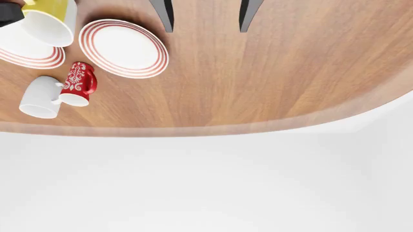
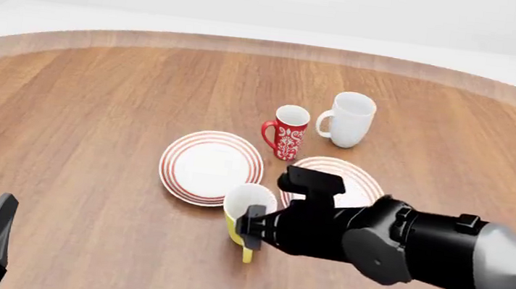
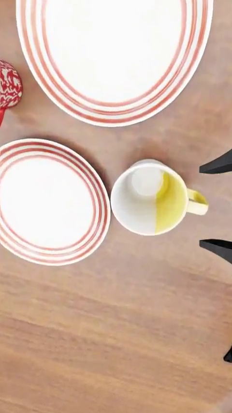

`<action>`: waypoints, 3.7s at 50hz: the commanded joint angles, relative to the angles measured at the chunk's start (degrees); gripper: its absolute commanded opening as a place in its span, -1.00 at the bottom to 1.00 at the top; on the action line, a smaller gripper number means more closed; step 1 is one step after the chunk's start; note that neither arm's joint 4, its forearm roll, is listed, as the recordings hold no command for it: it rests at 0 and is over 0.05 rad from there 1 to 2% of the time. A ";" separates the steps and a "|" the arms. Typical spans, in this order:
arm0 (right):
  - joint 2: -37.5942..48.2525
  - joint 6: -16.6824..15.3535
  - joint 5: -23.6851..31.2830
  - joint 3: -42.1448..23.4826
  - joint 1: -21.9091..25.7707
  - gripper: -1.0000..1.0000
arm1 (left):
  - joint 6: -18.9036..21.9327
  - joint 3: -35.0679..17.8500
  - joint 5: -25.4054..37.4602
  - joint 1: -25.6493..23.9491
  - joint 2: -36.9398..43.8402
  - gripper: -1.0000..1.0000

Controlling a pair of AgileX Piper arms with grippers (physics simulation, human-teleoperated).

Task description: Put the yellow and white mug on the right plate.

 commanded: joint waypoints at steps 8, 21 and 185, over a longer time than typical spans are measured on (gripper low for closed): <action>2.61 1.12 -3.42 1.40 0.63 1.00 | 0.00 0.00 0.00 0.00 0.00 1.00; 4.00 1.16 -4.23 1.08 0.75 1.00 | 0.00 0.00 0.00 0.00 0.00 1.00; -4.96 -15.26 4.61 -0.88 -16.19 -1.00 | 0.00 0.00 0.00 0.00 0.00 1.00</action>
